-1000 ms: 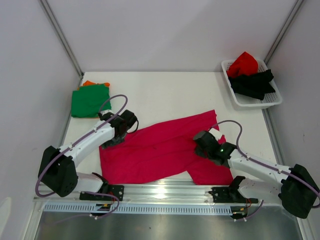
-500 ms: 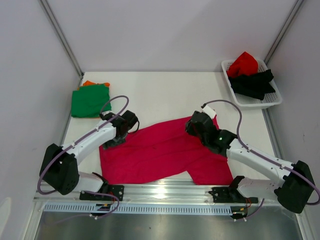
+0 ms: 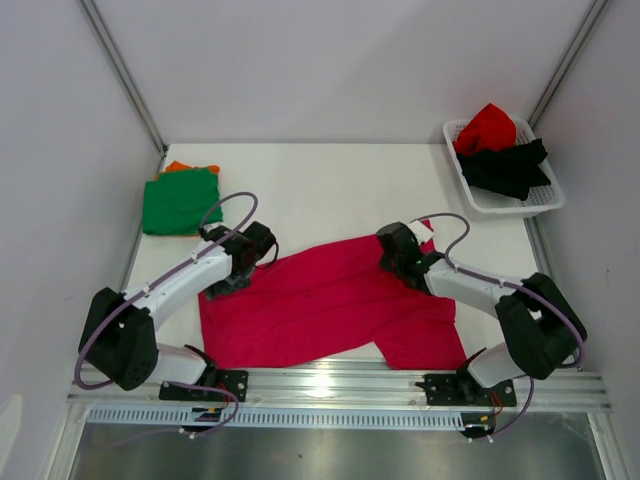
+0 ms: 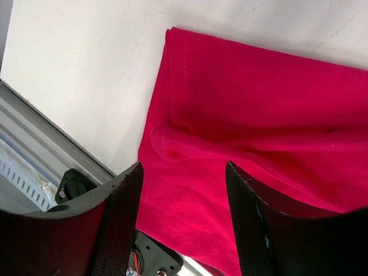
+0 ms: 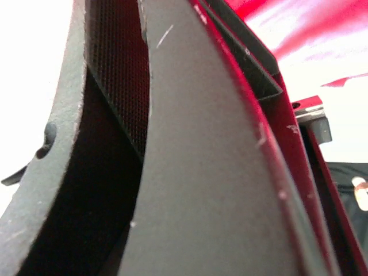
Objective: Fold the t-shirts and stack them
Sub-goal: Fold the flattened tshirt in 1/3 of the way
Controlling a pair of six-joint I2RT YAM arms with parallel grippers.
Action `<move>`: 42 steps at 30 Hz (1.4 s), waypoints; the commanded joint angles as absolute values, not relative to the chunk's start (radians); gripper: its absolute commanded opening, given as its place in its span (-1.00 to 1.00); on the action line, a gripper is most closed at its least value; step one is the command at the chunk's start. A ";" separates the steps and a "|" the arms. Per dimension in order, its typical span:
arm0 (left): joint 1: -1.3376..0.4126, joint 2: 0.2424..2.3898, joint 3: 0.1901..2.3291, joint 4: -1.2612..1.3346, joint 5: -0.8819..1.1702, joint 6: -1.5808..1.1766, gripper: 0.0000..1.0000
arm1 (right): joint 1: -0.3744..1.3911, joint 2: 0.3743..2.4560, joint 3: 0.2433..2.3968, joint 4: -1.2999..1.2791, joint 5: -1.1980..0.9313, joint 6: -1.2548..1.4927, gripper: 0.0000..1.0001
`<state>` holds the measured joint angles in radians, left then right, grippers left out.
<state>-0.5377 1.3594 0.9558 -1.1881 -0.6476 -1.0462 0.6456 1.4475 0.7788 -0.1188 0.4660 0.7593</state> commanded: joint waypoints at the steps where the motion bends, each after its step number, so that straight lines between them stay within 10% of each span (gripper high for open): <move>1: -0.546 1.328 0.946 -1.186 -0.666 -1.046 0.24 | 0.649 1.488 0.767 -0.057 0.414 0.785 -0.54; 22: -0.545 1.345 0.951 -1.155 -0.650 -1.028 0.25 | 0.792 1.109 0.574 -0.238 0.485 0.887 -0.51; 42: -0.546 1.287 0.977 -1.229 -0.690 -1.040 0.26 | 0.652 1.701 0.828 0.198 0.384 0.681 -0.53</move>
<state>-0.5381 1.3148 0.9443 -1.2121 -0.6544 -1.0374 0.6582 1.6550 0.7815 0.1326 0.4088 0.7013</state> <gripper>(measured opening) 0.629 0.238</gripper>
